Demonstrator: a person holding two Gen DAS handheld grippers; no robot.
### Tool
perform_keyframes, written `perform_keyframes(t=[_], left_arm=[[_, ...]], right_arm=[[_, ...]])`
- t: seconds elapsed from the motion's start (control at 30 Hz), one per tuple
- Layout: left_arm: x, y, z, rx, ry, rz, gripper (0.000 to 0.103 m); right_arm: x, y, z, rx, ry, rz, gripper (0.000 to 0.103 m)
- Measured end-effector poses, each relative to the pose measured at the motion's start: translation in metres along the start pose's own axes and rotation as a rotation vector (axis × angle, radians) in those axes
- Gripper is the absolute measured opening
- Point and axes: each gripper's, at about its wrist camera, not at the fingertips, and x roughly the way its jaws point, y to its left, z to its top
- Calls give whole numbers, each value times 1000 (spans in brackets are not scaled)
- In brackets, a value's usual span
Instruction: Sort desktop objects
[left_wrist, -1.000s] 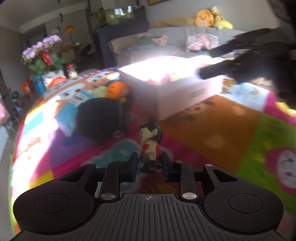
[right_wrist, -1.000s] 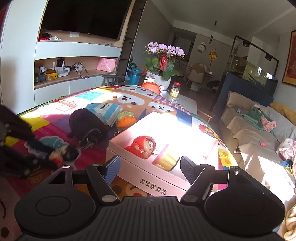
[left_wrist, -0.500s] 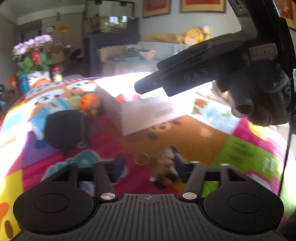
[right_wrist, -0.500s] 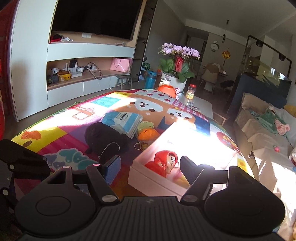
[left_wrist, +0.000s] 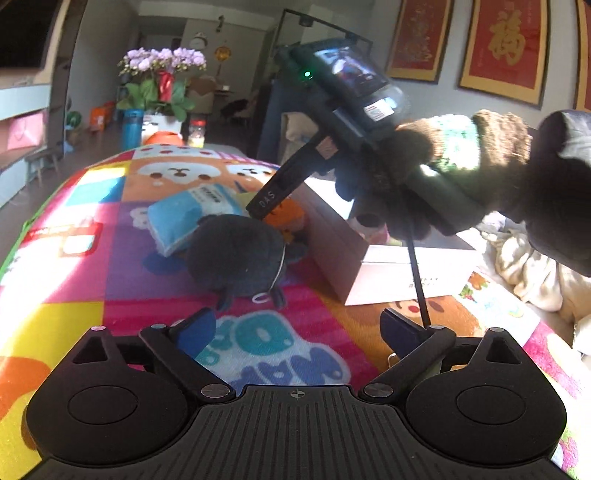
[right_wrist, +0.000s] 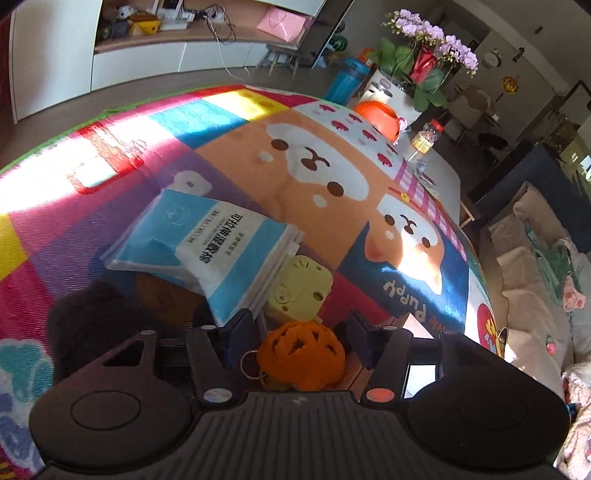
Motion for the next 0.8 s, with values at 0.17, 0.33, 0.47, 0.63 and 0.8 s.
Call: perform_keyframes(t=[0.17, 0.33, 0.47, 0.63, 0.8], left_arm=[[0, 7, -2, -39, 3, -14, 100], [-2, 3, -5, -19, 9, -21, 100], [-3, -5, -10, 11, 33, -30, 100], [0, -19, -17, 55, 73, -39, 100], [3, -33, -23, 82, 112, -47, 100]], right_arm=[[7, -7, -7, 41, 70, 59, 50], [-27, -14, -19, 196, 66, 198, 47], [-82, -26, -48, 352, -12, 396, 47], [-150, -32, -107, 398, -120, 409, 47], [-174, -35, -173, 435, -134, 265, 48]])
